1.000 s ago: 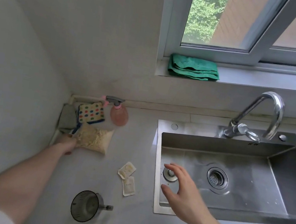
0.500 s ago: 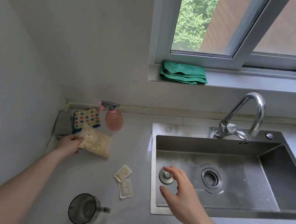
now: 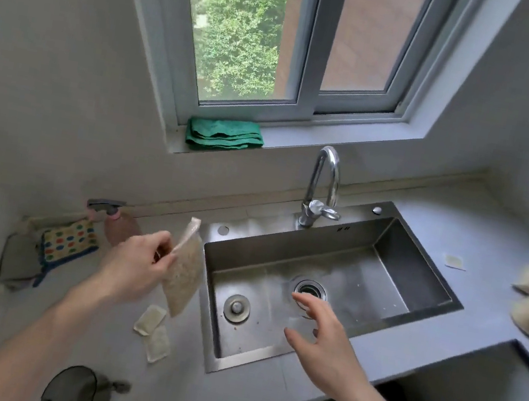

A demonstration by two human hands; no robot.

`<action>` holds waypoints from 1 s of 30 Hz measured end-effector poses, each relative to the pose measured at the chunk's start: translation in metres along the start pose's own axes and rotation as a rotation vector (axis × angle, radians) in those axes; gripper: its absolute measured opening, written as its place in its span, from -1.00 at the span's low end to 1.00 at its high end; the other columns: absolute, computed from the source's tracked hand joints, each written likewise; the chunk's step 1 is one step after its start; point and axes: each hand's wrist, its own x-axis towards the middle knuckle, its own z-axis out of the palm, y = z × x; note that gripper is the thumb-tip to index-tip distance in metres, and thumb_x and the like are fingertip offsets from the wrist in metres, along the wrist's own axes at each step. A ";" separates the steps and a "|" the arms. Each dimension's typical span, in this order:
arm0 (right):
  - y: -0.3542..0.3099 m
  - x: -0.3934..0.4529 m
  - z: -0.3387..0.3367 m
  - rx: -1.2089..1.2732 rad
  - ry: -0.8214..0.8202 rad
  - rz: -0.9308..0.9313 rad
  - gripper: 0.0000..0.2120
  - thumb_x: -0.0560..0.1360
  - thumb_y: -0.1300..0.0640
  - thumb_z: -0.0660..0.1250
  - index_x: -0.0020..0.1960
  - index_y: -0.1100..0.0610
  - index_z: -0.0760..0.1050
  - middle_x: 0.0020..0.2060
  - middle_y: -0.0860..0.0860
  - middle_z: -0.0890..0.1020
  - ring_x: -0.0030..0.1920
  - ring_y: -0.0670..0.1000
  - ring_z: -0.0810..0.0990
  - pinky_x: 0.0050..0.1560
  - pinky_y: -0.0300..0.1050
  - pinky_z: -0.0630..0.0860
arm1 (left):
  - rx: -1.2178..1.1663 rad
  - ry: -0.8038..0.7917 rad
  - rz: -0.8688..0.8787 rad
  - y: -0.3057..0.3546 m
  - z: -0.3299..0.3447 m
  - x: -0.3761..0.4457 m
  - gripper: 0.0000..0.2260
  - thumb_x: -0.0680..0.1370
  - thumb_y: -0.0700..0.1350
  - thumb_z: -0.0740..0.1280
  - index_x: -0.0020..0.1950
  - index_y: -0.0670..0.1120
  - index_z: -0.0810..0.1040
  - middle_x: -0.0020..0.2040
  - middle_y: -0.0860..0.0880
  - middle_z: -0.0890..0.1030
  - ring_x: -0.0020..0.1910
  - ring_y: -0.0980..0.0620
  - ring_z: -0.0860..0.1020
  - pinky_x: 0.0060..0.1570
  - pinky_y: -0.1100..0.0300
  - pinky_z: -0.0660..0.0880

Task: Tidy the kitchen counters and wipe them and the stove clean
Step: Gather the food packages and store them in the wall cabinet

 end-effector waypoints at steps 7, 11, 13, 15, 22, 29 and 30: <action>0.042 -0.036 -0.087 0.042 0.105 0.047 -0.52 0.56 0.01 0.39 0.41 -0.27 0.35 0.33 -0.40 0.36 0.34 -0.30 0.37 0.34 -0.27 0.37 | -0.204 -0.003 0.226 0.142 0.037 -0.012 -0.82 0.57 0.00 0.42 -0.18 0.09 0.47 -0.32 0.14 0.60 -0.33 0.11 0.54 -0.22 0.04 0.56; 0.079 -0.066 -0.147 0.074 0.177 0.064 -0.52 0.57 -0.01 0.37 0.44 -0.25 0.35 0.36 -0.38 0.34 0.39 -0.29 0.34 0.40 -0.24 0.33 | -0.190 -0.039 0.338 0.228 0.067 -0.025 -0.83 0.59 0.01 0.40 -0.17 0.08 0.48 -0.24 0.17 0.63 -0.25 0.15 0.58 -0.19 0.07 0.56; 0.100 -0.083 -0.177 0.076 0.208 0.082 -0.53 0.58 0.01 0.36 0.44 -0.24 0.35 0.37 -0.36 0.34 0.39 -0.30 0.33 0.44 -0.20 0.32 | -0.142 -0.046 0.382 0.266 0.082 -0.031 -0.83 0.60 0.02 0.37 -0.16 0.08 0.46 -0.23 0.19 0.62 -0.23 0.17 0.58 -0.18 0.07 0.56; 0.124 -0.100 -0.208 0.076 0.232 0.111 -0.53 0.58 0.01 0.36 0.43 -0.26 0.35 0.36 -0.37 0.34 0.38 -0.31 0.33 0.44 -0.17 0.35 | -0.107 -0.055 0.417 0.302 0.099 -0.037 -0.84 0.61 0.03 0.36 -0.15 0.08 0.46 -0.23 0.21 0.62 -0.22 0.18 0.58 -0.18 0.07 0.56; 0.197 -0.147 -0.300 0.030 0.342 0.160 -0.52 0.56 0.04 0.40 0.44 -0.19 0.38 0.27 -0.47 0.32 0.36 -0.25 0.37 0.44 -0.15 0.36 | -0.098 -0.100 0.505 0.414 0.152 -0.045 -0.88 0.60 -0.01 0.38 -0.12 0.06 0.50 -0.19 0.18 0.63 -0.18 0.15 0.58 -0.16 0.09 0.55; 0.235 -0.156 -0.353 0.025 0.426 0.209 -0.51 0.56 0.06 0.41 0.45 -0.12 0.40 0.35 -0.26 0.40 0.38 -0.21 0.38 0.46 -0.12 0.35 | -0.004 -0.136 0.631 0.495 0.194 -0.024 -0.86 0.57 0.05 0.30 -0.14 0.03 0.46 -0.21 0.13 0.62 -0.20 0.02 0.57 -0.21 0.08 0.55; 0.239 -0.155 -0.359 0.035 0.433 0.221 -0.51 0.56 0.05 0.41 0.45 -0.13 0.40 0.35 -0.26 0.40 0.36 -0.24 0.38 0.46 -0.12 0.35 | 0.007 -0.142 0.650 0.504 0.200 -0.018 -0.86 0.57 0.03 0.30 -0.15 0.03 0.45 -0.22 0.12 0.61 -0.22 0.01 0.56 -0.23 0.08 0.54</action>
